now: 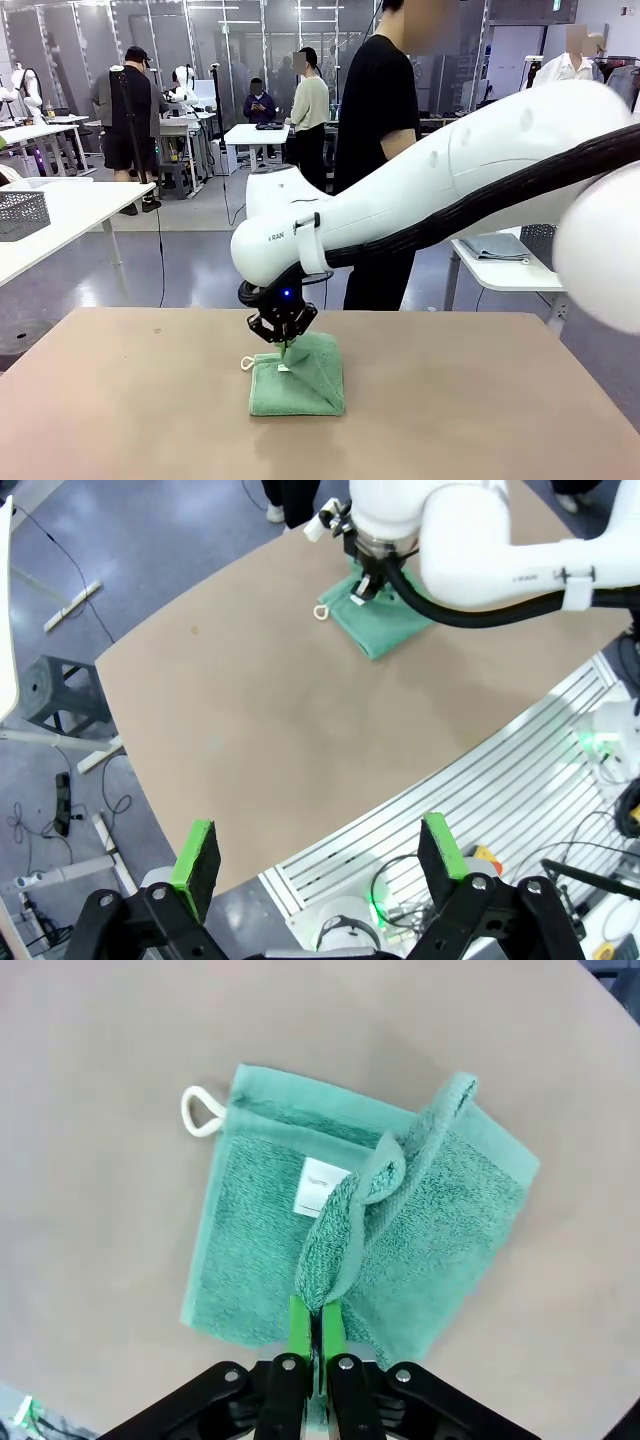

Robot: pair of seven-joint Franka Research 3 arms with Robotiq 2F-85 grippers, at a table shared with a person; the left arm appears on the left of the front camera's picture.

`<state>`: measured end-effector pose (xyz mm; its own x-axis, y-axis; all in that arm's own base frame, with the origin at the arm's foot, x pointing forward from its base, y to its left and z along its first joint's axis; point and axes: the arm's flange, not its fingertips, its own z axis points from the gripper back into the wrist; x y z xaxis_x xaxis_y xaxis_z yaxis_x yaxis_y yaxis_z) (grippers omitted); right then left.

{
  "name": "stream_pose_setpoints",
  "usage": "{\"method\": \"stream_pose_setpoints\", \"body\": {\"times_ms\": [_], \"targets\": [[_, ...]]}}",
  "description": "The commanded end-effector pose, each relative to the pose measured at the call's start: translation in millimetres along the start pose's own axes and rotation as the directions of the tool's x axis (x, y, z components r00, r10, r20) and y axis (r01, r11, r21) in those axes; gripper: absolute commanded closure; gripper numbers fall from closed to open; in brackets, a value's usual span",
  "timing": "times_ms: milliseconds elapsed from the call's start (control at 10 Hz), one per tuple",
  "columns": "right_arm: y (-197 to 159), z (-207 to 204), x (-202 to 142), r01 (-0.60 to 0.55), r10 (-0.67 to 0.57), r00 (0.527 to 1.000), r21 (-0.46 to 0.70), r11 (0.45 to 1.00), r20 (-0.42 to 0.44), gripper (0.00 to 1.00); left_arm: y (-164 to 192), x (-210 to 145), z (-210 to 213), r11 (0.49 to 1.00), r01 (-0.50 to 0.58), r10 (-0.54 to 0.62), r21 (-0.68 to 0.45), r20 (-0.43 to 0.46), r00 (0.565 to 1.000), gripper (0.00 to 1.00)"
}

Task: Fold the towels and place them in the basket.
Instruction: When a person lays out a Towel with hook on the table, fold it in half twice.

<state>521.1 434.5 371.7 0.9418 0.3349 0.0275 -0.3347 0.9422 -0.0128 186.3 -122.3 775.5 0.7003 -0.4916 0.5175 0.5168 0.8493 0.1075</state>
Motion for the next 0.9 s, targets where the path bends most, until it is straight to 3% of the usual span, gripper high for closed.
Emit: {"method": "stream_pose_setpoints", "body": {"times_ms": [0,600,800], "targets": [[13.6,-3.5,11.8,0.065,-0.065,0.998,0.004,0.998,-0.021,1.0,0.3,-2.7,-1.4,1.0,0.002,-0.002,-0.003,-0.001,1.0,0.0],[21.4,-15.0,16.4,0.097,-0.095,0.994,0.034,0.995,-0.046,0.0,0.3,-2.7,-1.4,1.0,0.002,-0.002,-0.003,-0.001,1.0,0.0],[16.3,-7.2,16.1,0.106,-0.105,0.994,0.043,0.993,-0.042,0.0,0.3,-2.7,-1.4,1.0,0.002,-0.002,-0.003,-0.001,1.0,0.0]]}}
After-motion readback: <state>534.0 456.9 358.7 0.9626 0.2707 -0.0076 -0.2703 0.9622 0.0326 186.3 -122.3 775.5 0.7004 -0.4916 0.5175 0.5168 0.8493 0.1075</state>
